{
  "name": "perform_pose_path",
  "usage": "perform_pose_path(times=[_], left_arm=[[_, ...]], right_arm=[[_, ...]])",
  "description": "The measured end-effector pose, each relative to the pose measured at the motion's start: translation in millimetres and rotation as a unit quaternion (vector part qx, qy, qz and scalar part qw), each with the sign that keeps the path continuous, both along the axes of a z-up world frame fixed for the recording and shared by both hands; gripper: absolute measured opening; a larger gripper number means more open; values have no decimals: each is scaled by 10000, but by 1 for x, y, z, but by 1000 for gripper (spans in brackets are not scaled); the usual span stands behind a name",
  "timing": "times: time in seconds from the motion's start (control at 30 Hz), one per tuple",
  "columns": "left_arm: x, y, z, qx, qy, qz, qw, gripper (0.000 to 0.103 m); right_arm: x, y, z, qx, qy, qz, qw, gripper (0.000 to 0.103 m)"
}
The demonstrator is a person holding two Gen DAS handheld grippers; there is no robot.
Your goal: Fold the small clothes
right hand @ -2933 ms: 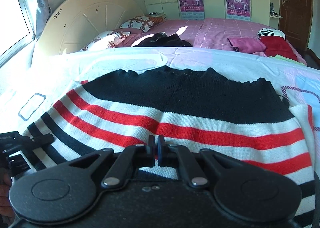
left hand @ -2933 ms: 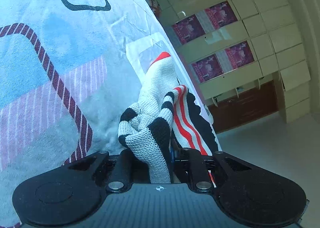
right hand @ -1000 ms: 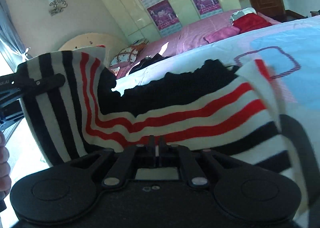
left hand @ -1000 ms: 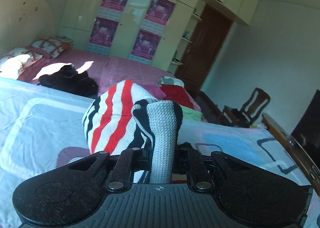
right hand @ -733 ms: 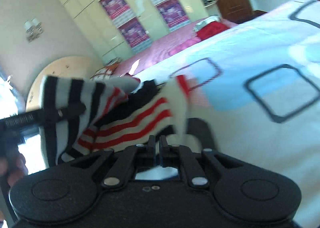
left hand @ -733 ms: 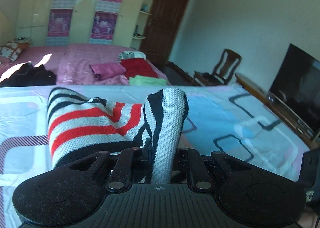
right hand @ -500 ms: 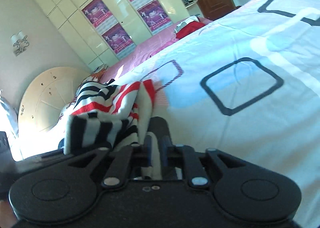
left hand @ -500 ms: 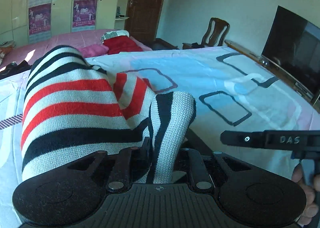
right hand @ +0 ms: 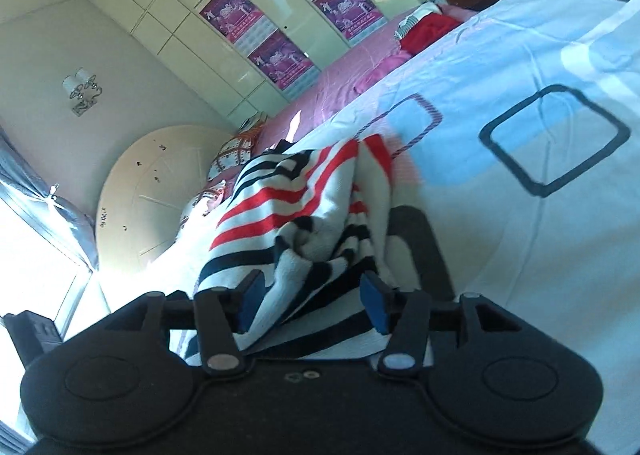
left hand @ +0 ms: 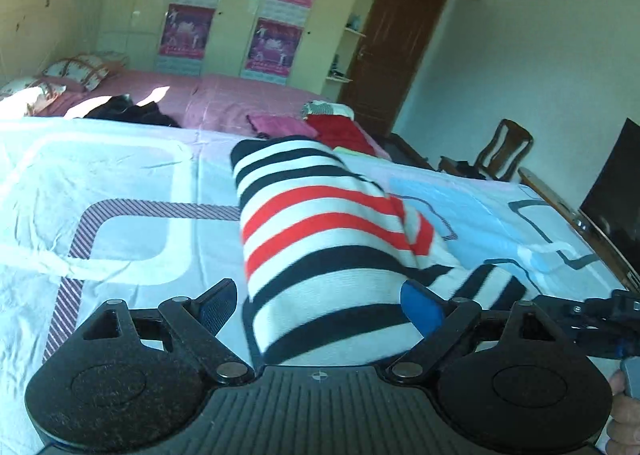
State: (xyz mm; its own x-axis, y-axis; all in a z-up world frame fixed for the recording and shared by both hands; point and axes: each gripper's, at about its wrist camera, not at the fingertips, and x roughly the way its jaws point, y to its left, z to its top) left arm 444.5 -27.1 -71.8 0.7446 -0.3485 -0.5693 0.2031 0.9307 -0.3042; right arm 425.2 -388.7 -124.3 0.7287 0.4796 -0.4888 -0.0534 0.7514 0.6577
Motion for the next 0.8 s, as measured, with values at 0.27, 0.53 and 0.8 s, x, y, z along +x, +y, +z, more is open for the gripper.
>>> perform_pose_path(times=[0.27,0.53,0.8], left_arm=[[29,-10,-29,87,412,152,9990,88],[37,-16,-41,208,468,132,9986,88],[34,-12,-45,24,346,184,9992,86]], right_arm=[[46,45,-4,-828,536,117,9951,17],[15,46,-23,-1417,50,111,9898,16],[7,30,-18,-1201,-40,18,9928,27]])
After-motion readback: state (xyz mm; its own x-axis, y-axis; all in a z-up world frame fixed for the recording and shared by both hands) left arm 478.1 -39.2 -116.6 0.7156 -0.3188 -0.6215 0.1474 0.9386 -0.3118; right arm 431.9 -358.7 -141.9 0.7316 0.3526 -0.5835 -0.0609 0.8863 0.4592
